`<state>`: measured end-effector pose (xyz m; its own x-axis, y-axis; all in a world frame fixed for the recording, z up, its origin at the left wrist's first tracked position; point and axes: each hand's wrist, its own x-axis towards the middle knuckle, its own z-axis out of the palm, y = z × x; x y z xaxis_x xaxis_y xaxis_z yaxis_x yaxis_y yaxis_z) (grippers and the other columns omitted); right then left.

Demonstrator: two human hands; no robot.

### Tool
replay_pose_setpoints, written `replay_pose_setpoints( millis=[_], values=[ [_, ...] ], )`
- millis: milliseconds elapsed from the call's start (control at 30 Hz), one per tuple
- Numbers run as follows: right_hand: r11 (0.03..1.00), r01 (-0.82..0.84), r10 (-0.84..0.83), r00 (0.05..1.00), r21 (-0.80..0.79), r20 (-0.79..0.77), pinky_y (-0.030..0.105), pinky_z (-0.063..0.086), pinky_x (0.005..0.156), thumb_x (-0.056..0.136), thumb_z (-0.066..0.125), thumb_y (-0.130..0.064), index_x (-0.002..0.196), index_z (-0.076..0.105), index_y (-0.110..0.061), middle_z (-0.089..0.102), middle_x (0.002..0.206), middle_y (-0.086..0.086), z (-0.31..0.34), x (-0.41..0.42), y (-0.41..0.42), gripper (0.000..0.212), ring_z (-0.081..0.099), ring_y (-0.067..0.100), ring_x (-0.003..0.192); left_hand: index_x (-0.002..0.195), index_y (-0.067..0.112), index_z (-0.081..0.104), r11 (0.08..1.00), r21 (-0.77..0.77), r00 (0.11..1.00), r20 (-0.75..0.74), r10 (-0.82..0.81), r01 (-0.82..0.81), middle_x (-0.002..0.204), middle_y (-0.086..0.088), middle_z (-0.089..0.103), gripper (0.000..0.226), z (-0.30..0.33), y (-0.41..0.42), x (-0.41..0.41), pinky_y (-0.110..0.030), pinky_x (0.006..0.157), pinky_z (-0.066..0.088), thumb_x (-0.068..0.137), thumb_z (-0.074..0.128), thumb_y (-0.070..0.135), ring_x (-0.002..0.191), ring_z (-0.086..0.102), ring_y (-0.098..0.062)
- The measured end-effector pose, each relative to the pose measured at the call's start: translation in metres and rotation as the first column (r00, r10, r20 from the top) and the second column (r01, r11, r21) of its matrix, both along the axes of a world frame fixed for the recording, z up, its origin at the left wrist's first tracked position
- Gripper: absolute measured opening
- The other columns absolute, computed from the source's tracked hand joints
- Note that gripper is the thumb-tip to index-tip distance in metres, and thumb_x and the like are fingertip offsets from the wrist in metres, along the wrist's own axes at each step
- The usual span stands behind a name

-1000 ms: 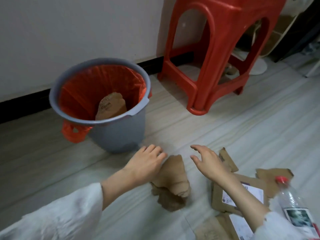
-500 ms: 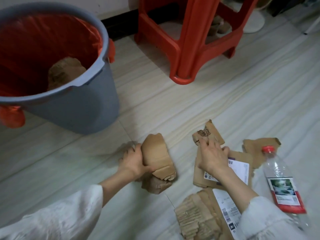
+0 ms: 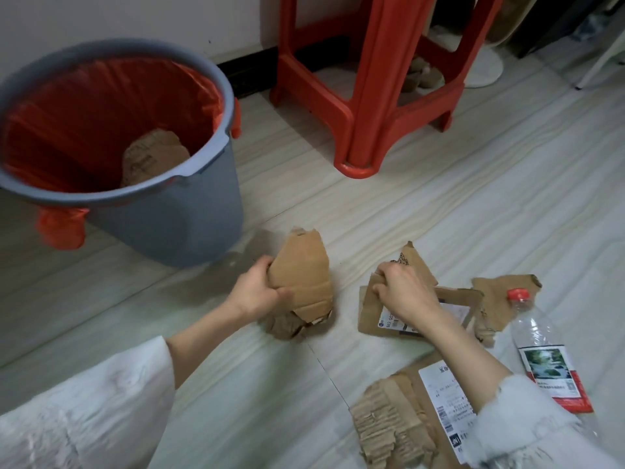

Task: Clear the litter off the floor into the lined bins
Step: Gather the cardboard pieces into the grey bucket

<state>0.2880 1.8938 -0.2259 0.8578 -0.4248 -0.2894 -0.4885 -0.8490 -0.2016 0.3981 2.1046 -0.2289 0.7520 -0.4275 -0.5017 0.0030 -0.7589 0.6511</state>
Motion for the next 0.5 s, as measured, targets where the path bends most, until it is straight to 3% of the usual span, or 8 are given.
replay_pose_setpoints(
  millis=[100, 233, 400, 500],
  values=[
    [0.995, 0.083, -0.090, 0.985, 0.050, 0.150, 0.036, 0.044, 0.076, 0.092, 0.052, -0.025, 0.101, 0.056, -0.011, 0.066, 0.100, 0.011, 0.017, 0.007, 0.008, 0.017, 0.059, 0.032, 0.099, 0.124, 0.029, 0.043, 0.995, 0.053, 0.960, 0.262, -0.096, 0.085, 0.108, -0.006, 0.065, 0.045, 0.033, -0.001, 0.002, -0.044, 0.080, 0.054, 0.083, 0.060, 0.026, 0.094, 0.062, -0.028],
    [0.982, 0.171, -0.186, 0.888, 0.073, 0.420, 0.034, 0.035, 0.075, 0.090, 0.057, -0.028, 0.094, 0.056, -0.012, 0.059, 0.094, 0.011, 0.056, 0.023, 0.029, 0.017, 0.054, 0.032, 0.095, 0.121, 0.029, 0.046, 0.988, -0.134, 0.870, 0.493, 0.002, 0.073, 0.106, -0.002, 0.067, 0.040, 0.091, -0.003, 0.005, -0.043, 0.081, 0.054, 0.084, 0.064, 0.027, 0.094, 0.064, -0.023],
    [0.974, 0.188, -0.221, 0.702, 0.124, 0.677, 0.030, 0.028, 0.060, 0.086, 0.065, -0.022, 0.084, 0.058, -0.010, 0.063, 0.077, 0.008, 0.103, 0.048, 0.051, 0.013, 0.056, 0.031, 0.075, 0.099, 0.026, 0.048, 0.932, -0.360, 0.797, 0.574, 0.188, 0.040, 0.088, 0.005, 0.065, 0.026, 0.156, 0.011, 0.019, -0.040, 0.071, 0.053, 0.080, 0.066, 0.030, 0.083, 0.062, -0.018],
    [0.968, 0.190, -0.243, 0.563, 0.162, 0.790, 0.028, 0.024, 0.060, 0.088, 0.061, -0.018, 0.084, 0.055, -0.009, 0.055, 0.073, -0.001, 0.130, 0.065, 0.062, 0.012, 0.046, 0.019, 0.068, 0.102, 0.025, 0.051, 0.868, -0.497, 0.749, 0.574, 0.329, -0.001, 0.086, 0.009, 0.064, 0.027, 0.181, 0.024, 0.028, -0.033, 0.071, 0.052, 0.081, 0.067, 0.029, 0.081, 0.062, -0.014]
  ],
)
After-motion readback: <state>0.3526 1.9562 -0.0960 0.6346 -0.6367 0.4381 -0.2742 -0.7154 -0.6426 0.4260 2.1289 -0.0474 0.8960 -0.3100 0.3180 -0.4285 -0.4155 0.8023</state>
